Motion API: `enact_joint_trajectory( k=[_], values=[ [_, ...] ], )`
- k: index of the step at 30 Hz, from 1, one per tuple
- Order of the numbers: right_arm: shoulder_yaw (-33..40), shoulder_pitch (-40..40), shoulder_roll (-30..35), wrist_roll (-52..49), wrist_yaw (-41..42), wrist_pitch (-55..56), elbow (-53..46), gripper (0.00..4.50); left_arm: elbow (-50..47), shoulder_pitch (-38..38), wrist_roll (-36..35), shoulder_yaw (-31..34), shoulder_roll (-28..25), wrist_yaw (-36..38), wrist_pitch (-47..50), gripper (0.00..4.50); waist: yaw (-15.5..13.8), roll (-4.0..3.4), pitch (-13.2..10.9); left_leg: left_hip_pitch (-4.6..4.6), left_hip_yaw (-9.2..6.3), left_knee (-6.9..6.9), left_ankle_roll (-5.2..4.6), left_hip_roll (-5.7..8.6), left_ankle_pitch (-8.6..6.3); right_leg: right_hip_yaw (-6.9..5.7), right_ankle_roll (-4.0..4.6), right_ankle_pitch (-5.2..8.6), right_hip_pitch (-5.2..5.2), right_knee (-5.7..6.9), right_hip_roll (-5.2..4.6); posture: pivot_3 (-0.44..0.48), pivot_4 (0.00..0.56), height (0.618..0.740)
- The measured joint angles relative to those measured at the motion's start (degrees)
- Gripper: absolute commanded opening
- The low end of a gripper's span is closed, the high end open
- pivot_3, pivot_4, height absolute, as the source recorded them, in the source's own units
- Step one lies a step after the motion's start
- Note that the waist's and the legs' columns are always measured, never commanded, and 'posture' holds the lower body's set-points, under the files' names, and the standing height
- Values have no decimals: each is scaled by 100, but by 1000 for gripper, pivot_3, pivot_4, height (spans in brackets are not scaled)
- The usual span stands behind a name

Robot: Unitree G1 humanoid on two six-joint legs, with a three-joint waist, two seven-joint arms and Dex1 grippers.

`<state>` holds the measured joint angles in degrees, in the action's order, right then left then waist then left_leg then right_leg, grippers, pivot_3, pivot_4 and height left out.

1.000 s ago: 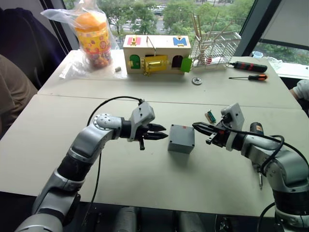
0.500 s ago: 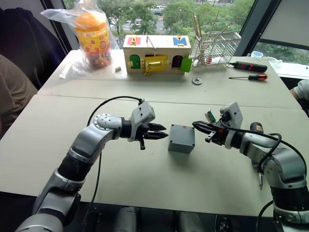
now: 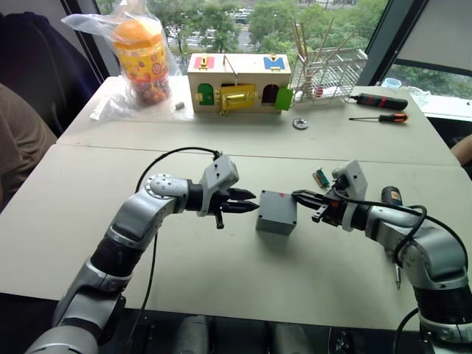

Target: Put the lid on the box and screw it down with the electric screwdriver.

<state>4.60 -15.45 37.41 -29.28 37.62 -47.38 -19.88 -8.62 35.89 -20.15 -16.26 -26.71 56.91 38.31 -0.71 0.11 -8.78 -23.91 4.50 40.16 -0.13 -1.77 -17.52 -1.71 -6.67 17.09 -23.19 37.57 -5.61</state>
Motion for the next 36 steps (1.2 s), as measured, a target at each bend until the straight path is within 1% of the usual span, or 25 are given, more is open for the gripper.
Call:
enact_joint_trajectory(
  k=[3,6,7,9,12,14,15,16,17,18,19,21,23,26,31,36],
  values=[
    [-6,0,121,52,60,14,1,3008,1,1,-6,1,31,-25,1,1196,-6,0,0,0,0,0,0,0,0,0,0,0,0,0,0,0,150,708],
    [71,-2,298,62,99,14,1,4380,3,8,-13,6,105,-79,0,1196,-3,0,0,0,0,0,0,0,0,0,0,0,0,0,0,0,150,708],
    [117,-3,363,60,98,7,1,4470,3,19,-29,6,140,-88,1,1196,-4,0,0,0,-1,0,0,0,0,0,0,0,0,0,0,0,150,708],
    [356,-7,540,-4,109,-52,-2,4470,1,52,-63,12,236,-110,5,1196,-11,0,0,-2,0,0,0,0,0,0,0,0,0,0,-1,0,150,708],
    [1183,-162,896,-340,63,-479,3,4470,-44,69,-159,15,313,-106,20,1196,-8,0,0,-2,0,1,-1,-2,-1,0,0,0,0,-1,-3,0,150,708],
    [1792,-422,1319,-573,-13,-986,112,4470,-180,114,-220,-4,326,-57,82,1196,-7,0,0,-1,-2,0,-1,-4,-1,0,0,0,1,-1,-3,0,150,708],
    [1975,-482,1754,-587,-18,-1318,227,4470,-283,187,-273,-53,300,-12,211,1196,-18,0,0,-2,-2,0,-2,-3,-1,0,1,0,1,-1,-3,0,150,708],
    [2094,-477,2226,-572,-13,-1669,373,4470,-416,261,-313,-108,246,44,333,1196,-17,0,0,-1,-4,-2,-15,-4,-9,-1,1,1,4,-4,-3,0,150,708],
    [2129,-473,2358,-557,-12,-1777,433,4470,-460,274,-316,-111,231,54,372,1196,-8,0,0,-1,-3,-3,-25,-4,-14,-1,1,1,5,-7,-3,0,150,708],
    [2127,-336,2683,-511,26,-1966,480,4470,-523,296,-334,-139,228,72,400,1196,-4,-2,1,-1,-1,-2,-31,-3,-18,2,1,0,5,-8,-3,0,150,708],
    [2011,-135,3095,-460,96,-2242,600,4470,-618,294,-352,-196,211,110,396,1196,-2,-5,3,1,0,-4,-33,-4,-19,2,1,1,5,-9,-4,0,150,708],
    [1815,-130,3473,-450,91,-2968,966,4470,-758,275,-368,-334,231,165,378,1196,9,-3,2,3,3,-2,-33,-4,-19,6,2,0,6,-9,-5,0,150,708],
    [1678,-115,3613,-458,134,-3356,1248,4470,-875,257,-380,-415,304,149,341,1196,23,-5,3,7,5,-2,-34,-4,-19,11,2,0,6,-8,-4,0,150,708],
    [1500,-107,3611,-468,207,-3495,1415,4470,-997,221,-379,-494,378,65,245,1196,21,-9,5,9,4,-4,-34,-5,-19,12,2,0,6,-7,-2,0,150,708],
    [1464,-106,3256,-571,205,-4144,1587,4470,-1175,-178,-357,-559,360,-80,167,1196,-1,-8,4,7,4,-2,-20,-4,-11,12,1,0,7,-8,-3,0,150,708],
    [1337,-165,2986,-525,39,-4435,1770,4470,-1253,-216,-350,-599,453,-253,153,1196,-6,-8,5,8,4,0,-24,-1,-14,11,1,0,11,-9,-6,0,150,708]
  ],
)
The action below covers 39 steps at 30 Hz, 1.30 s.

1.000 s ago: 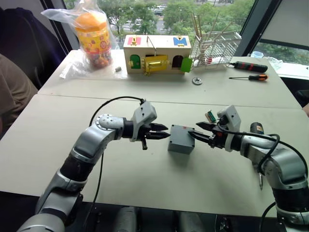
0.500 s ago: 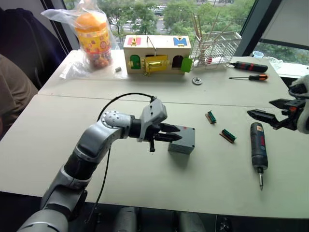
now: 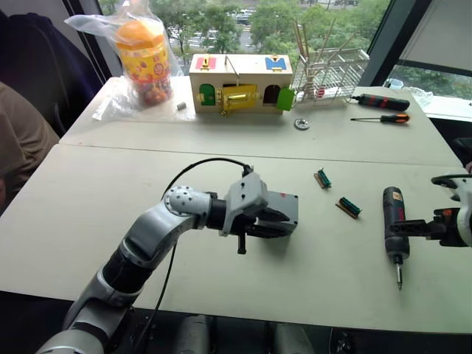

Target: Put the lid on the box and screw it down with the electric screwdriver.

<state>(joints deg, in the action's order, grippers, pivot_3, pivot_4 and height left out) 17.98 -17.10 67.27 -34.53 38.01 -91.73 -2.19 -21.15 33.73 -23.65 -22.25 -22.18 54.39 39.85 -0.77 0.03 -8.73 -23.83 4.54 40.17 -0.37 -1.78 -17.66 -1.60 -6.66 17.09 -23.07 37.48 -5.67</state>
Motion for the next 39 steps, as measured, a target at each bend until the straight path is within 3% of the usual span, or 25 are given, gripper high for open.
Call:
enact_joint_trajectory(
  k=[3,11,18,22,27,30,34,35,39],
  values=[
    [-377,-202,-270,47,-129,-39,330,4470,5,-103,64,-101,126,-189,-20,1196,8,-1,0,2,1,-1,3,0,2,0,0,0,-1,0,1,0,150,708],
    [-1248,-720,-183,193,3,107,920,4470,42,-256,115,-124,220,-501,-27,1196,9,4,-1,15,0,3,-8,-1,-5,0,0,0,18,-4,4,0,150,708],
    [-2322,-1326,2,632,637,817,1771,1923,76,-263,172,-128,411,-725,-33,1196,31,13,0,45,-2,-2,-19,-3,-12,-3,0,0,53,-23,4,0,150,708],
    [-2684,-1358,140,799,1086,1126,1835,1818,87,-265,183,-121,384,-774,-35,1196,20,21,5,46,-3,-1,-16,-3,-11,-5,0,0,55,-24,4,0,150,708],
    [-2613,-1307,58,960,1153,1343,2025,1818,198,-264,182,-99,285,-795,-53,1196,17,58,27,49,-5,-1,-16,-4,-10,-8,0,0,64,-28,3,0,150,708],
    [-2336,-1377,-77,972,1043,1473,2193,1818,566,-220,142,93,363,-725,-118,1196,37,52,24,48,7,8,-17,0,-10,-6,4,-4,63,-30,-8,0,150,708],
    [-1485,-1723,-201,908,691,1436,2090,1818,1134,-49,39,439,567,-697,-313,1196,7,-21,12,31,19,-9,1,7,-1,-5,0,-4,26,-23,-18,0,150,708],
    [-1054,-1773,-323,870,505,1335,1884,1818,1284,43,48,493,567,-672,-351,1196,3,-21,11,25,16,-15,4,2,1,-7,1,-4,18,-22,-11,0,150,708],
    [1363,-1910,-1868,363,-375,1738,89,1818,1728,462,61,651,351,-408,-485,1196,5,-20,7,12,3,-23,26,-5,14,-11,3,-3,-3,-10,18,0,150,708]
  ],
)
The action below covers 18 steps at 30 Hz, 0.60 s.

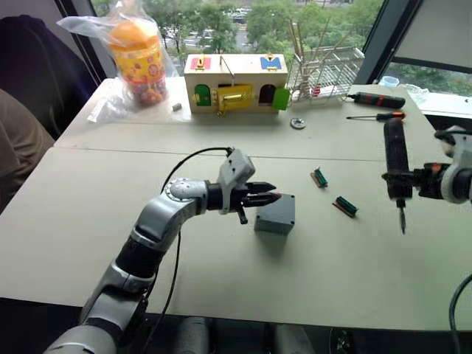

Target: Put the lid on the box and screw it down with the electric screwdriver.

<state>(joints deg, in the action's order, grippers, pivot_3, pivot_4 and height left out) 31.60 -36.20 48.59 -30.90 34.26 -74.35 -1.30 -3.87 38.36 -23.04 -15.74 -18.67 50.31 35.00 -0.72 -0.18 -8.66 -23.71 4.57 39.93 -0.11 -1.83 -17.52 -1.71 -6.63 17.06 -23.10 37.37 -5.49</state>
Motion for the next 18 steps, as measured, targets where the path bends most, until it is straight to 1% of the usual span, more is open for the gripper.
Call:
enact_joint_trajectory(
  k=[1,3,5,6,8,9,10,12,14,18],
  values=[
    [393,9,-480,-176,-217,189,-572,1818,64,78,-16,38,-30,104,-22,1196,-3,0,0,0,-4,-2,9,0,5,-2,0,0,0,4,1,0,150,708],
    [790,153,-1294,-418,-594,482,-1473,1818,207,190,-14,83,-109,258,-41,1196,-25,2,-1,-4,-7,7,13,1,8,-4,0,0,3,10,-4,0,150,708],
    [839,391,-1727,-607,-836,523,-1948,1818,322,243,12,86,-176,354,-67,1196,-35,2,-1,-7,-4,18,8,6,6,-1,-5,-3,10,8,-15,0,150,708],
    [893,547,-2079,-742,-1004,559,-2203,1818,403,260,72,74,-213,415,-91,1196,-28,2,-1,-7,-2,25,0,7,1,0,-10,-6,16,3,-16,0,150,708],
    [882,768,-2533,-990,-1177,660,-2486,1818,513,269,132,69,-242,472,-139,1196,-6,2,-1,-8,2,25,-8,12,-3,6,-12,-7,13,2,-20,0,150,708],
    [834,842,-2695,-1058,-1214,750,-2616,1818,553,280,140,65,-241,484,-154,1196,1,1,-2,-11,1,23,-8,11,-3,6,-12,-7,8,1,-20,0,150,708],
    [608,965,-2909,-1040,-1247,1065,-2797,1818,586,305,218,15,-246,537,-188,1196,9,1,-2,-15,3,17,-7,13,-3,6,-12,-7,-1,2,-16,0,150,708],
    [135,1155,-3164,-979,-1244,1554,-2998,1818,624,331,350,-184,-234,641,-254,1196,14,0,-2,-16,2,13,-5,19,-2,6,-12,-7,-9,6,-10,0,150,708],
    [-272,1279,-3232,-909,-1250,1899,-3023,1818,643,335,438,-355,-177,708,-313,1196,16,0,-2,-18,2,14,-2,18,0,6,-12,-7,-11,7,-9,0,150,708],
    [-690,1438,-3341,-742,-1290,2506,-2995,1818,742,363,582,-406,-118,697,-307,1196,2,0,-2,-22,1,18,-3,19,1,6,-12,-7,-11,8,-9,0,150,708]
  ],
)
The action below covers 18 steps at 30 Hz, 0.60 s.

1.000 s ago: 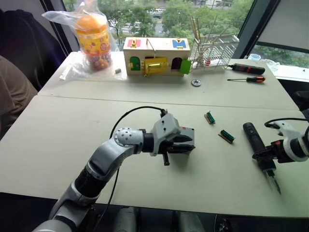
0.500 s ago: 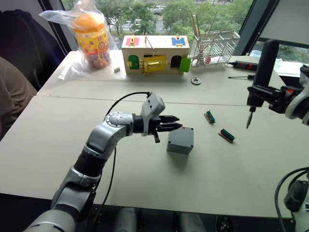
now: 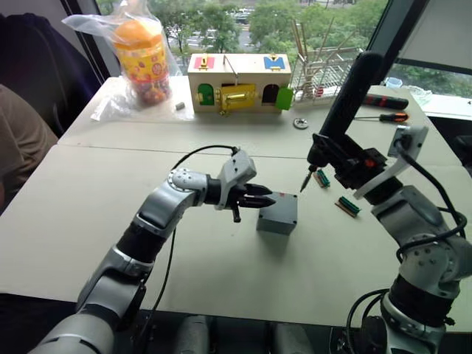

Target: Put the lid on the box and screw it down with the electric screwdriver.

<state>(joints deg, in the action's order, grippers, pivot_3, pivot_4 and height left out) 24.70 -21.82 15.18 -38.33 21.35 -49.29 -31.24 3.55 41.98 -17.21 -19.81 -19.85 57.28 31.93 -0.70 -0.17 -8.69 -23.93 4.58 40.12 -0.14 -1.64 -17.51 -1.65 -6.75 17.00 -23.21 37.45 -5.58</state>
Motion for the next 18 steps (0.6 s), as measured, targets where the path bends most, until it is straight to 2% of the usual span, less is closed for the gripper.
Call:
enact_joint_trajectory(
  k=[6,18],
  values=[
    [-541,211,0,215,6,653,178,1818,91,97,326,-317,9,63,-19,1196,8,0,0,0,-1,-1,0,0,0,0,0,0,-1,-1,0,0,150,708],
    [-786,329,232,386,-15,1150,590,1818,-1,32,407,-377,14,153,28,1196,5,0,0,0,-1,-1,0,-3,0,0,0,0,-1,-1,0,0,150,708]
  ],
)
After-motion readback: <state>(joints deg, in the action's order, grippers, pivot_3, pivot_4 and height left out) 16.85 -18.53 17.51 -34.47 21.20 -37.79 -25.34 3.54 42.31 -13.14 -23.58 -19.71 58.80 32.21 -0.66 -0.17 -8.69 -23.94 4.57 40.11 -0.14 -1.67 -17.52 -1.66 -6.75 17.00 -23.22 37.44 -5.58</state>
